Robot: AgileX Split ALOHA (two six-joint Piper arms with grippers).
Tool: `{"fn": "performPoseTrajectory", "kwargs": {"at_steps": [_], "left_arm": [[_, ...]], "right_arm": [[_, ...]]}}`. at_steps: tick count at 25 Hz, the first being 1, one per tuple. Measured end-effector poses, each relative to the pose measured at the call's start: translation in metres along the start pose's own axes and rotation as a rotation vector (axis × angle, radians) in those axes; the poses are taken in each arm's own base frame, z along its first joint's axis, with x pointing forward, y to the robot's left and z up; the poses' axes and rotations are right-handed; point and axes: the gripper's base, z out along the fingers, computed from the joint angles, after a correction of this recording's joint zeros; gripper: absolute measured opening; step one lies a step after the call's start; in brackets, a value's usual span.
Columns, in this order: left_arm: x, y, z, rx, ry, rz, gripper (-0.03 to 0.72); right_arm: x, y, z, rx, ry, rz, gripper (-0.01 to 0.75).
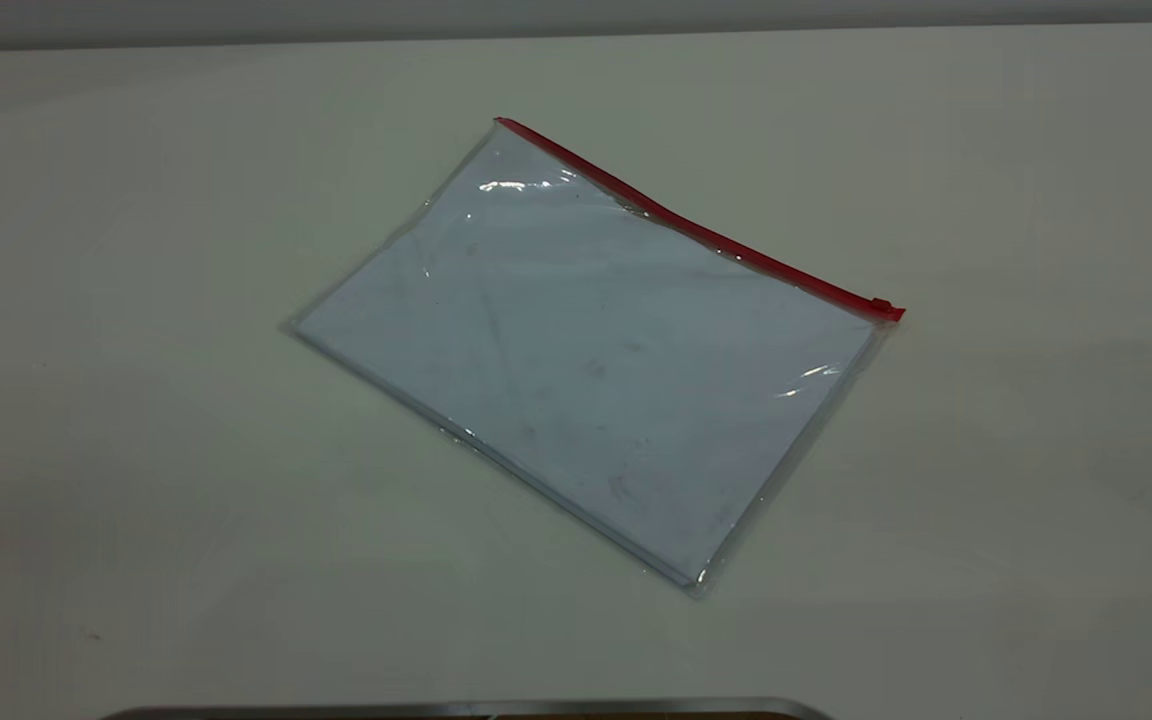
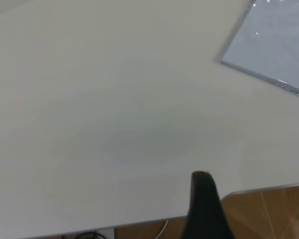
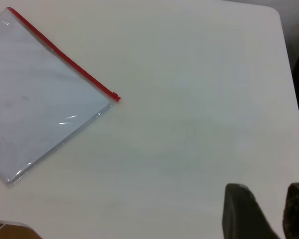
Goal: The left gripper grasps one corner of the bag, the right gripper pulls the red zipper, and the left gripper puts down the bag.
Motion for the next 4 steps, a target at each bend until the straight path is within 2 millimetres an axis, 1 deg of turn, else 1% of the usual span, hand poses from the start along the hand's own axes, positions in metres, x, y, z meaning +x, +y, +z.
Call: {"fn": "performPoseTrajectory", "kwargs": {"at_steps": [4], "left_arm": [[0.0000,0.0000,0.0000,0.000,0.000,0.001,0.589]], "right_arm": [[-0.0001,0.0000,0.0000,0.000,-0.001,0.000,0.239]]}}
